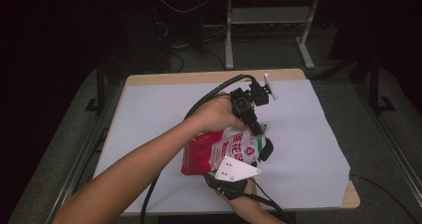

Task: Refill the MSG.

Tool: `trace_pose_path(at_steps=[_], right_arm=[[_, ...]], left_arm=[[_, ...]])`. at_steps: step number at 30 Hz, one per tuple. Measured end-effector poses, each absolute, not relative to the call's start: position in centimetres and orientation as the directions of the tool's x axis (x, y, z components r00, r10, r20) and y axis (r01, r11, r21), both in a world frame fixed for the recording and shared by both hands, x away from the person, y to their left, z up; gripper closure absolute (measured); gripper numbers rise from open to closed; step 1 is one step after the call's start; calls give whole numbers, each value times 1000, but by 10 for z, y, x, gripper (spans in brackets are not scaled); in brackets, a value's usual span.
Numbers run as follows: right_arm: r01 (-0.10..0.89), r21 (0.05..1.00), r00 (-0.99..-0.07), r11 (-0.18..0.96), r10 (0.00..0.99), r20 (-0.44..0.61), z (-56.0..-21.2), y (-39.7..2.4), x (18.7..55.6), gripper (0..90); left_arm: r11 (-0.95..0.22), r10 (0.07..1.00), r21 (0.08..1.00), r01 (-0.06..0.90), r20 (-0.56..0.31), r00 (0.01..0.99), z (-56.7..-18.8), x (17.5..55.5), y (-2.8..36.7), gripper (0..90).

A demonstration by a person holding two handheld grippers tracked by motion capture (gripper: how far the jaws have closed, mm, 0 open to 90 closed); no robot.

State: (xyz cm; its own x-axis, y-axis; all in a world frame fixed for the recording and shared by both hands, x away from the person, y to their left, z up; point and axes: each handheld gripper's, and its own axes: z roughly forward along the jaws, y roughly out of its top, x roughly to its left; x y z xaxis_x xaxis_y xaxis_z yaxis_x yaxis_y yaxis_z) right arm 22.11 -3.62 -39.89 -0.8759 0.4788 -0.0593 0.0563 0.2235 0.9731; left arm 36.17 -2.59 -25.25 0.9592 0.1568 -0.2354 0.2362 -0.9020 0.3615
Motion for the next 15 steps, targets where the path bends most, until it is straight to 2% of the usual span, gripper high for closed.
trace_pose_path(at_steps=[15], right_arm=[[56,973,-877,225,477,-60,-398,-36,221,900]], left_arm=[[-902,160,360,240,-238,958,-252,361,-27,899]])
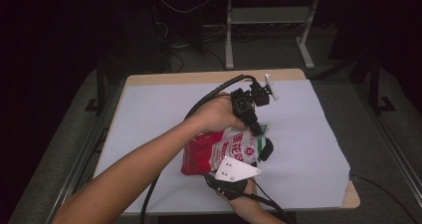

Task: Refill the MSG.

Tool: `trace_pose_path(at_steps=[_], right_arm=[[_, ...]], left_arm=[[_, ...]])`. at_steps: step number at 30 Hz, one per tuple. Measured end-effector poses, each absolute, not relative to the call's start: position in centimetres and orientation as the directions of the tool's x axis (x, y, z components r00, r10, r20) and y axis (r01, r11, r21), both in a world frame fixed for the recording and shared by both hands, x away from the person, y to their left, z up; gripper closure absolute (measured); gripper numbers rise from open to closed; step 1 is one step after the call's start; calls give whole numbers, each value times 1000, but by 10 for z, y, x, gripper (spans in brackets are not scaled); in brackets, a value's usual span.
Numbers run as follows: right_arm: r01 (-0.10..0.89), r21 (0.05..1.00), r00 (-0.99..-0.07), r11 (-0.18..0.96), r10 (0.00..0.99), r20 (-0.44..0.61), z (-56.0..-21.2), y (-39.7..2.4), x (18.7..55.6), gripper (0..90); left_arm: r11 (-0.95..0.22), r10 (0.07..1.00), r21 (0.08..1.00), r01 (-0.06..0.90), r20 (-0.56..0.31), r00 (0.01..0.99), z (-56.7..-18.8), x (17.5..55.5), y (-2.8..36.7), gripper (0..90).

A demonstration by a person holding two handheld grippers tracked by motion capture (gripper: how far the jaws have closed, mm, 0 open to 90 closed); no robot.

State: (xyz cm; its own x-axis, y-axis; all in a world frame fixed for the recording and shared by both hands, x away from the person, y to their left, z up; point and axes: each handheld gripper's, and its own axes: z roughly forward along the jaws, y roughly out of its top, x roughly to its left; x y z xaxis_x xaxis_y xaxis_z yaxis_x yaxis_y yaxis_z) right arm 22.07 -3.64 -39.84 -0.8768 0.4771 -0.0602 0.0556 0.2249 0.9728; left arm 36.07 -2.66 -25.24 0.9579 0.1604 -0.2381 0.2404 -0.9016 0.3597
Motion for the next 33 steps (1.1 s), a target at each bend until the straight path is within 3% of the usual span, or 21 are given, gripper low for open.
trace_pose_path(at_steps=[33], right_arm=[[60,974,-876,219,479,-54,-397,-37,220,900]], left_arm=[[-907,161,350,236,-230,960,-251,361,-29,899]])
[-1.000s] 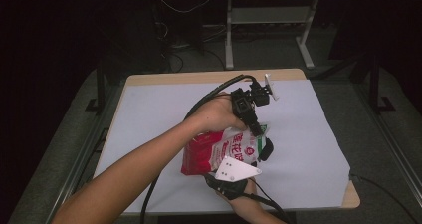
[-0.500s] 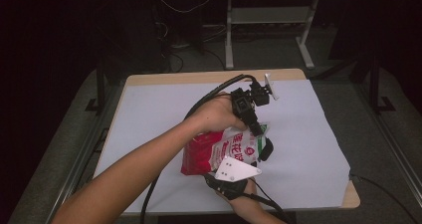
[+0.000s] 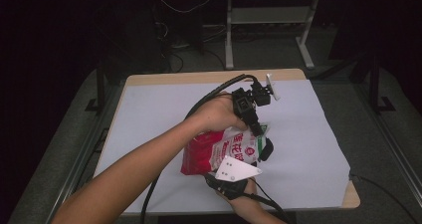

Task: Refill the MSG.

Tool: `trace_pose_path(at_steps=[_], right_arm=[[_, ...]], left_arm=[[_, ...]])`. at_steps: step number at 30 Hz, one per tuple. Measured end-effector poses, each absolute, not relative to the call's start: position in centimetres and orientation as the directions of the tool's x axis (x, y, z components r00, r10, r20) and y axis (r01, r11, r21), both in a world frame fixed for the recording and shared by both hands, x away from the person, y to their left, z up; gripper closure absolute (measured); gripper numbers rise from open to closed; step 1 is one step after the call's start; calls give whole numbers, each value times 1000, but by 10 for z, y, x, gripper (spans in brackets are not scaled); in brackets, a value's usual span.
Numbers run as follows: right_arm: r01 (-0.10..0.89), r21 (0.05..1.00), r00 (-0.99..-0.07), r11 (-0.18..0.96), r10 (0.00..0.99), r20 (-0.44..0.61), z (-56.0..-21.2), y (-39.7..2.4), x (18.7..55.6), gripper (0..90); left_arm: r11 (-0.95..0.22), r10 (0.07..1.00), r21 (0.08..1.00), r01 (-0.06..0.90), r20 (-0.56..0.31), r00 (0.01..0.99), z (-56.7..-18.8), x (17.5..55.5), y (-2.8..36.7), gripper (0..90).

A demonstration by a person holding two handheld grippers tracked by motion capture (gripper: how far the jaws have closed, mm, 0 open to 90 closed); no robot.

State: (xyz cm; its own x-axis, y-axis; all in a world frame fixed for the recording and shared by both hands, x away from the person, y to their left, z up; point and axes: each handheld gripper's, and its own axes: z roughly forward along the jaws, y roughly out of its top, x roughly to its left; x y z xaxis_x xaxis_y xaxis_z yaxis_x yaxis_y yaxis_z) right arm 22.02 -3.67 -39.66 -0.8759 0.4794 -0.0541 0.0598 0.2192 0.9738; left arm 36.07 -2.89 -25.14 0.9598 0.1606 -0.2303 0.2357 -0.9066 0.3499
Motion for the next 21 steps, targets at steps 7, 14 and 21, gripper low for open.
trace_pose_path(at_steps=[7,14,21], right_arm=[[61,974,-876,217,479,-52,-396,-36,220,900],[57,975,-877,216,477,-55,-396,-37,220,900],[55,975,-877,215,477,-55,-395,-37,220,900]], left_arm=[[-907,164,346,239,-231,959,-252,360,-29,899],[-913,157,338,230,-231,960,-251,360,-31,899],[-913,159,335,232,-231,960,-251,360,-31,899]])
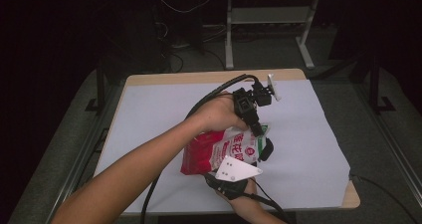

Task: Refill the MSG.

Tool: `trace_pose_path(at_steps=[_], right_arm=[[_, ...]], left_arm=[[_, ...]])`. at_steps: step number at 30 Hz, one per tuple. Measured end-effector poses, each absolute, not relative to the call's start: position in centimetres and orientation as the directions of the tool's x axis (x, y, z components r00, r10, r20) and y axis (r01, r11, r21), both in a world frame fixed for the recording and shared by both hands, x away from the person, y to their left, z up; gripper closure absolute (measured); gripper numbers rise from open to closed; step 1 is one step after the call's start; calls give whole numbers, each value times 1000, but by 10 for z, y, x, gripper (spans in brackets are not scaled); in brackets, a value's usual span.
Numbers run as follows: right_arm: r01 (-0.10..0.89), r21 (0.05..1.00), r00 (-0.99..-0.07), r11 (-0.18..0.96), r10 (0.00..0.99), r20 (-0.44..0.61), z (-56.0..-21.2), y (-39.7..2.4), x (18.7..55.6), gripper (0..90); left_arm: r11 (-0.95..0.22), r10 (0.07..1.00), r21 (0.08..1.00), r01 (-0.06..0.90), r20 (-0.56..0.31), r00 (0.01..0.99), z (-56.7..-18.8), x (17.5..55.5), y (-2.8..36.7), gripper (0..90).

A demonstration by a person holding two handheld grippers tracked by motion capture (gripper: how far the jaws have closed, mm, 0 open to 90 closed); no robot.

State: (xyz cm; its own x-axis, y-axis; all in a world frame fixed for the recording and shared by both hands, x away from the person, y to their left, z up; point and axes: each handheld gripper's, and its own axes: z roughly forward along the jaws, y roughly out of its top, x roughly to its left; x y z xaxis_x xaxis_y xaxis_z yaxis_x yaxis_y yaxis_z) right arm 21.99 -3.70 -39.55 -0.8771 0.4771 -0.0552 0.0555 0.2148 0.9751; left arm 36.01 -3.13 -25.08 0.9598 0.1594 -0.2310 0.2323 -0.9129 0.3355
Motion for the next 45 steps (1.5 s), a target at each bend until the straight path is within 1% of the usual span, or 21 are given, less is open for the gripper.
trace_pose_path(at_steps=[27,45], right_arm=[[43,977,-878,207,475,-62,-393,-37,220,900],[45,977,-877,207,476,-61,-394,-37,220,900]], left_arm=[[-923,156,315,222,-221,963,-250,360,-36,900],[-919,161,322,227,-221,962,-250,360,-35,899]])
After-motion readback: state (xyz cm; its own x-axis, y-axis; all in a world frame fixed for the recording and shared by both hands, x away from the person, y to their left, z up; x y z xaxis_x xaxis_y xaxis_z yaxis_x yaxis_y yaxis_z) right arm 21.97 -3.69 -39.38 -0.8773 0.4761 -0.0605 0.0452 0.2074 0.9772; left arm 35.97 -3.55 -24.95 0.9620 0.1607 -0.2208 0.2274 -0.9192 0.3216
